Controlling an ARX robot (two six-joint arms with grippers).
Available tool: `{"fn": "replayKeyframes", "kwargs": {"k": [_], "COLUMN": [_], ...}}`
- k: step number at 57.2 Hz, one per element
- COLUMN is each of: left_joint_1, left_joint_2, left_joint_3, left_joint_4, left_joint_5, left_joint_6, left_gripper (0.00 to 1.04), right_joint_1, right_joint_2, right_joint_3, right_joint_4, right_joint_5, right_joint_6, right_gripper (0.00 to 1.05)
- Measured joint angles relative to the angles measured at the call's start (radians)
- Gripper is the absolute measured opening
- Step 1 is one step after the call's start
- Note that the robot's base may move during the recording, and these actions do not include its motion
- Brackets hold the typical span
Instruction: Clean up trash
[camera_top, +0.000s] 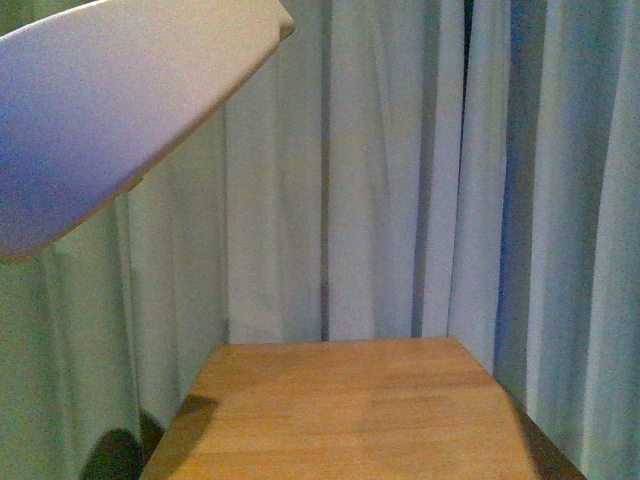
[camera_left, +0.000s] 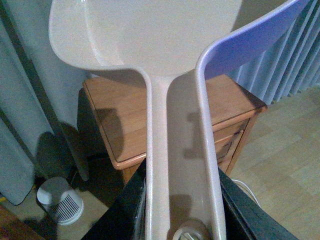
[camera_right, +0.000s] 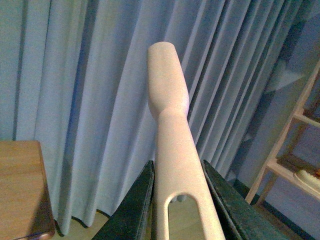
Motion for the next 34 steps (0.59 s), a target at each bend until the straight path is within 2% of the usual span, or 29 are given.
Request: {"fn": "replayKeyframes", "kwargs": {"k": [5, 12, 15, 21, 27, 34], "left_joint_1": [0.0, 0.0, 0.0, 0.0, 0.0, 0.0], "left_joint_2": [0.0, 0.0, 0.0, 0.0, 0.0, 0.0], "left_joint_3": [0.0, 0.0, 0.0, 0.0, 0.0, 0.0], "left_joint_4": [0.0, 0.0, 0.0, 0.0, 0.0, 0.0], "left_joint_5": [0.0, 0.0, 0.0, 0.0, 0.0, -0.001], "left_joint_6": [0.0, 0.0, 0.0, 0.0, 0.0, 0.0], "left_gripper": [0.28, 0.28, 0.28, 0.28, 0.28, 0.28], "right_joint_1": [-0.119, -0.247, -0.284, -0.367, -0.377, -0.341], "right_joint_2": [-0.077, -0.123, -0.128, -0.151, -0.175, -0.168], "right_joint_3": [0.049, 0.076, 0.071, 0.029, 0.008, -0.011], "right_joint_4": [-0.352, -0.656, -0.711, -0.725, -0.7, -0.657], "right_joint_5": [-0.1, -0.208, -0.246, -0.309, -0.319, -0.334], "right_joint_6": [0.246, 0.509, 0.586, 0.705, 0.726, 0.732], "right_gripper": [0.23, 0.23, 0.23, 0.23, 0.23, 0.23]}}
